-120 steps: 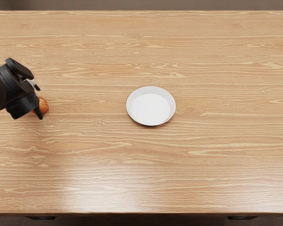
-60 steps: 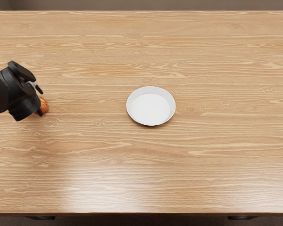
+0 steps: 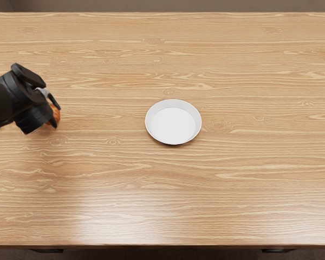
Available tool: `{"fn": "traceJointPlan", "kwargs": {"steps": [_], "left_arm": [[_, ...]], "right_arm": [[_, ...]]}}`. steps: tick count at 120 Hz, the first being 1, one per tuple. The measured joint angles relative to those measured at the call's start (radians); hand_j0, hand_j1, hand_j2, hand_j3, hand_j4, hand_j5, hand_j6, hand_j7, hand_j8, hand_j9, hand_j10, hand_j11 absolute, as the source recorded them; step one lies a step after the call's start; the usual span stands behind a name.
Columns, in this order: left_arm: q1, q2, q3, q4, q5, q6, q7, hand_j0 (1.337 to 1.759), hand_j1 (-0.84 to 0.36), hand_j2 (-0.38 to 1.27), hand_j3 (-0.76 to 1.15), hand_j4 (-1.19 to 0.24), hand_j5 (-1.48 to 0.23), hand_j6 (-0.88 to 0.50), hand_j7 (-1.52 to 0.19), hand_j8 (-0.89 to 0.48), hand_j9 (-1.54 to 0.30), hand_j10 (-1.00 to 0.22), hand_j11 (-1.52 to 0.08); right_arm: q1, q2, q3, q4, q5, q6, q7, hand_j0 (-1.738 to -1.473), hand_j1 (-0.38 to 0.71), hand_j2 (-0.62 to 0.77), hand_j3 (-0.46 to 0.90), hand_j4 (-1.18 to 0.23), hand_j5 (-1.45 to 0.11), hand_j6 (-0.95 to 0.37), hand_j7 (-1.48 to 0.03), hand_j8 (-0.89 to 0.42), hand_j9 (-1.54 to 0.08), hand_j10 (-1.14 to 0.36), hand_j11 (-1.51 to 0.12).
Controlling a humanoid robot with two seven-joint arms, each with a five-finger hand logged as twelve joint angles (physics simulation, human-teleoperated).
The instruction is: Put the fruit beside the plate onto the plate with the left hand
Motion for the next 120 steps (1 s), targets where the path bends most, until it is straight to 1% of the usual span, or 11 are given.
{"fn": "traceJointPlan", "kwargs": {"steps": [7, 13, 18, 22, 34, 51, 64, 81, 90, 109, 120], "left_arm": [[-0.047, 0.001, -0.031, -0.02, -0.002, -0.008, 0.001, 1.648, -0.35, 0.35, 0.0, -0.58, -1.12, -0.29, -1.08, -0.32, -1.06, -0.63, -1.07], [-0.101, 0.018, -0.059, -0.035, -0.003, -0.053, 0.002, 1.648, -0.38, 0.38, 0.0, -0.56, -1.15, -0.27, -1.12, -0.28, -1.09, -0.59, -1.09], [-0.11, 0.024, -0.095, -0.04, -0.002, -0.091, 0.004, 1.647, -0.39, 0.41, 0.0, -0.54, -1.17, -0.24, -1.14, -0.26, -1.12, -0.57, -1.11], [-0.114, 0.022, -0.137, -0.038, -0.003, -0.117, 0.005, 1.646, -0.4, 0.43, 0.0, -0.52, -1.2, -0.22, -1.17, -0.25, -1.13, -0.57, -1.12], [-0.165, 0.023, -0.301, -0.029, 0.003, -0.161, 0.006, 1.644, -0.43, 0.44, 0.0, -0.47, -1.26, -0.17, -1.21, -0.21, -1.16, -0.54, -1.15], [-0.151, 0.005, -0.539, 0.008, 0.098, -0.213, 0.028, 1.643, -0.41, 0.41, 0.0, -0.46, -1.29, -0.16, -1.24, -0.2, -1.19, -0.53, -1.17], [-0.12, 0.0, -0.64, 0.035, 0.168, -0.261, 0.038, 1.643, -0.41, 0.42, 0.0, -0.45, -1.3, -0.16, -1.25, -0.2, -1.2, -0.52, -1.18], [-0.092, 0.0, -0.693, 0.06, 0.21, -0.285, 0.04, 1.643, -0.43, 0.43, 0.0, -0.44, -1.31, -0.14, -1.27, -0.18, -1.2, -0.52, -1.19], [-0.054, 0.0, -0.703, 0.085, 0.218, -0.288, 0.041, 1.642, -0.42, 0.42, 0.0, -0.45, -1.31, -0.14, -1.27, -0.19, -1.2, -0.52, -1.19], [-0.047, 0.0, -0.708, 0.127, 0.224, -0.29, 0.041, 1.642, -0.41, 0.41, 0.0, -0.45, -1.3, -0.15, -1.27, -0.19, -1.2, -0.52, -1.2], [0.006, 0.0, -0.708, 0.16, 0.228, -0.29, 0.042, 1.642, -0.41, 0.41, 0.0, -0.46, -1.3, -0.15, -1.27, -0.19, -1.2, -0.52, -1.2]], "right_arm": [[0.0, 0.0, 0.0, 0.0, 0.0, 0.0, 0.0, -1.658, -0.35, 0.0, 0.0, 0.0, 0.0, 0.0, 0.0, 0.0, 0.0, 0.0, 0.0], [0.0, 0.0, 0.0, 0.0, 0.0, 0.0, 0.0, -1.658, -0.35, 0.0, 0.0, 0.0, 0.0, 0.0, 0.0, 0.0, 0.0, 0.0, 0.0], [0.0, 0.0, 0.0, 0.0, 0.0, 0.0, 0.0, -1.658, -0.35, 0.0, 0.0, 0.0, 0.0, 0.0, 0.0, 0.0, 0.0, 0.0, 0.0], [0.0, 0.0, 0.0, 0.0, 0.0, 0.0, 0.0, -1.658, -0.35, 0.0, 0.0, 0.0, 0.0, 0.0, 0.0, 0.0, 0.0, 0.0, 0.0], [0.0, 0.0, 0.0, 0.0, 0.0, 0.0, 0.0, -1.658, -0.35, 0.0, 0.0, 0.0, 0.0, 0.0, 0.0, 0.0, 0.0, 0.0, 0.0], [0.0, 0.0, 0.0, 0.0, 0.0, 0.0, 0.0, -1.658, -0.35, 0.0, 0.0, 0.0, 0.0, 0.0, 0.0, 0.0, 0.0, 0.0, 0.0], [0.0, 0.0, 0.0, 0.0, 0.0, 0.0, 0.0, -1.658, -0.35, 0.0, 0.0, 0.0, 0.0, 0.0, 0.0, 0.0, 0.0, 0.0, 0.0], [0.0, 0.0, 0.0, 0.0, 0.0, 0.0, 0.0, -1.658, -0.35, 0.0, 0.0, 0.0, 0.0, 0.0, 0.0, 0.0, 0.0, 0.0, 0.0], [0.0, 0.0, 0.0, 0.0, 0.0, 0.0, 0.0, -1.658, -0.35, 0.0, 0.0, 0.0, 0.0, 0.0, 0.0, 0.0, 0.0, 0.0, 0.0], [0.0, 0.0, 0.0, 0.0, 0.0, 0.0, 0.0, -1.658, -0.35, 0.0, 0.0, 0.0, 0.0, 0.0, 0.0, 0.0, 0.0, 0.0, 0.0], [0.0, 0.0, 0.0, 0.0, 0.0, 0.0, 0.0, -1.658, -0.35, 0.0, 0.0, 0.0, 0.0, 0.0, 0.0, 0.0, 0.0, 0.0, 0.0]]}}
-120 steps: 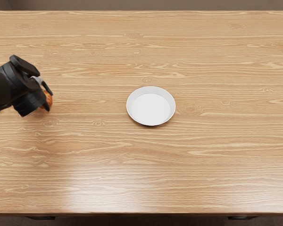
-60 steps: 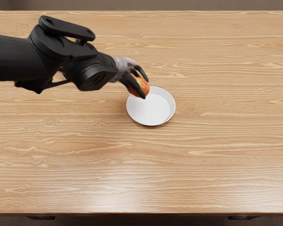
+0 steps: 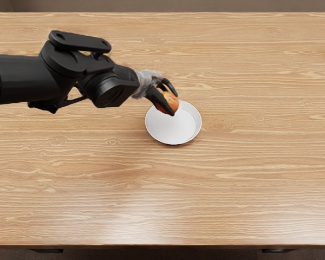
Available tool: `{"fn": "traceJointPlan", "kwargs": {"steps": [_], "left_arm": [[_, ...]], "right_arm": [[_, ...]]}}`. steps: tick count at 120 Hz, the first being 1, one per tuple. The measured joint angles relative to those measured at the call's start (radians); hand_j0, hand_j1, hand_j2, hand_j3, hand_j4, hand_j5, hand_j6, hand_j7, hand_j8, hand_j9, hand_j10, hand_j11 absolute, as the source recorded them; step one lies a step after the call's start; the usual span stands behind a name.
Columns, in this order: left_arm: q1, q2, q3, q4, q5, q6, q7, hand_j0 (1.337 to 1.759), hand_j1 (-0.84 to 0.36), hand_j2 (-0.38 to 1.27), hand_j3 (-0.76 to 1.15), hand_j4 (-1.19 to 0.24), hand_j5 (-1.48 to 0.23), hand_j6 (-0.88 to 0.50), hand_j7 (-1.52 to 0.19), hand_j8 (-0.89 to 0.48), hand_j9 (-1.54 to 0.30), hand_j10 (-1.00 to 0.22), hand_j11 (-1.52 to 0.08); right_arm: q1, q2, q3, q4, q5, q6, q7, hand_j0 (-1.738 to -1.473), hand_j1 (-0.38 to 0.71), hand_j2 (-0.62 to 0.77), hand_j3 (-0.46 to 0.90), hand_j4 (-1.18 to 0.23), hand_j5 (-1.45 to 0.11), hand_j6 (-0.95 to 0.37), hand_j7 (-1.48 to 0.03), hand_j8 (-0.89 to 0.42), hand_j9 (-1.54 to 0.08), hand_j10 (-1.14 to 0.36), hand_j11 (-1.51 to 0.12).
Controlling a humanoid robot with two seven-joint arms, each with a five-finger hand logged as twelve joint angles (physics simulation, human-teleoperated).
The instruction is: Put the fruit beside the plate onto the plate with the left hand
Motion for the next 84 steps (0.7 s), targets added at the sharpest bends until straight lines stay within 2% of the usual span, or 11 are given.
{"fn": "traceJointPlan", "kwargs": {"steps": [7, 19, 25, 30, 52, 61, 69, 73, 78, 84], "left_arm": [[0.003, 0.0, 0.0, 0.017, 0.007, 0.003, 0.0, 1.643, -0.39, 0.38, 0.0, -0.47, -1.25, -0.16, -1.22, -0.2, -1.16, -0.53, -1.15], [0.005, 0.0, 0.001, 0.035, 0.028, 0.02, -0.003, 1.649, -0.15, 0.24, 0.0, -0.34, -0.81, -0.14, -0.8, -0.17, -0.76, -0.36, -0.75], [0.01, 0.0, 0.0, 0.038, 0.045, 0.021, -0.004, 1.651, -0.05, 0.19, 0.0, -0.27, -0.65, -0.12, -0.64, -0.14, -0.61, -0.25, -0.6], [0.01, 0.0, -0.001, 0.039, 0.054, 0.021, -0.005, 1.652, 0.01, 0.16, 0.0, -0.22, -0.54, -0.1, -0.53, -0.12, -0.5, -0.21, -0.5], [-0.009, 0.008, -0.01, 0.014, 0.068, 0.015, -0.01, 1.656, 0.2, 0.07, 0.0, -0.1, -0.24, -0.05, -0.23, -0.06, -0.22, -0.1, -0.22], [-0.026, 0.22, -0.035, -0.092, 0.057, -0.052, -0.009, 1.656, 0.24, 0.05, 0.0, -0.08, -0.17, -0.04, -0.17, -0.05, -0.16, -0.07, -0.16], [0.017, 0.416, -0.014, -0.171, 0.053, -0.249, -0.006, 1.657, 0.27, 0.03, 0.0, -0.06, -0.13, -0.03, -0.12, -0.04, -0.12, -0.06, -0.12], [0.039, 0.506, 0.029, -0.182, 0.052, -0.348, -0.008, 1.657, 0.28, 0.03, 0.0, -0.05, -0.11, -0.03, -0.11, -0.03, -0.1, -0.05, -0.1], [0.128, 0.624, 0.066, -0.18, 0.052, -0.437, -0.009, 1.657, 0.29, 0.02, 0.0, -0.04, -0.09, -0.03, -0.09, -0.03, -0.09, -0.04, -0.09], [0.181, 0.777, 0.092, -0.165, 0.051, -0.505, -0.009, 1.657, 0.3, 0.02, 0.0, -0.04, -0.08, -0.02, -0.08, -0.03, -0.07, -0.04, -0.07]], "right_arm": [[0.0, 0.0, 0.0, 0.0, 0.0, 0.0, 0.0, -1.658, -0.35, 0.0, 0.0, 0.0, 0.0, 0.0, 0.0, 0.0, 0.0, 0.0, 0.0], [0.0, 0.0, 0.0, 0.0, 0.0, 0.0, 0.0, -1.658, -0.35, 0.0, 0.0, 0.0, 0.0, 0.0, 0.0, 0.0, 0.0, 0.0, 0.0], [0.0, 0.0, 0.0, 0.0, 0.0, 0.0, 0.0, -1.658, -0.35, 0.0, 0.0, 0.0, 0.0, 0.0, 0.0, 0.0, 0.0, 0.0, 0.0], [0.0, 0.0, 0.0, 0.0, 0.0, 0.0, 0.0, -1.658, -0.35, 0.0, 0.0, 0.0, 0.0, 0.0, 0.0, 0.0, 0.0, 0.0, 0.0], [0.0, 0.0, 0.0, 0.0, 0.0, 0.0, 0.0, -1.658, -0.35, 0.0, 0.0, 0.0, 0.0, 0.0, 0.0, 0.0, 0.0, 0.0, 0.0], [0.0, 0.0, 0.0, 0.0, 0.0, 0.0, 0.0, -1.658, -0.35, 0.0, 0.0, 0.0, 0.0, 0.0, 0.0, 0.0, 0.0, 0.0, 0.0], [0.0, 0.0, 0.0, 0.0, 0.0, 0.0, 0.0, -1.658, -0.35, 0.0, 0.0, 0.0, 0.0, 0.0, 0.0, 0.0, 0.0, 0.0, 0.0], [0.0, 0.0, 0.0, 0.0, 0.0, 0.0, 0.0, -1.658, -0.35, 0.0, 0.0, 0.0, 0.0, 0.0, 0.0, 0.0, 0.0, 0.0, 0.0], [0.0, 0.0, 0.0, 0.0, 0.0, 0.0, 0.0, -1.658, -0.35, 0.0, 0.0, 0.0, 0.0, 0.0, 0.0, 0.0, 0.0, 0.0, 0.0], [0.0, 0.0, 0.0, 0.0, 0.0, 0.0, 0.0, -1.658, -0.35, 0.0, 0.0, 0.0, 0.0, 0.0, 0.0, 0.0, 0.0, 0.0, 0.0]]}}
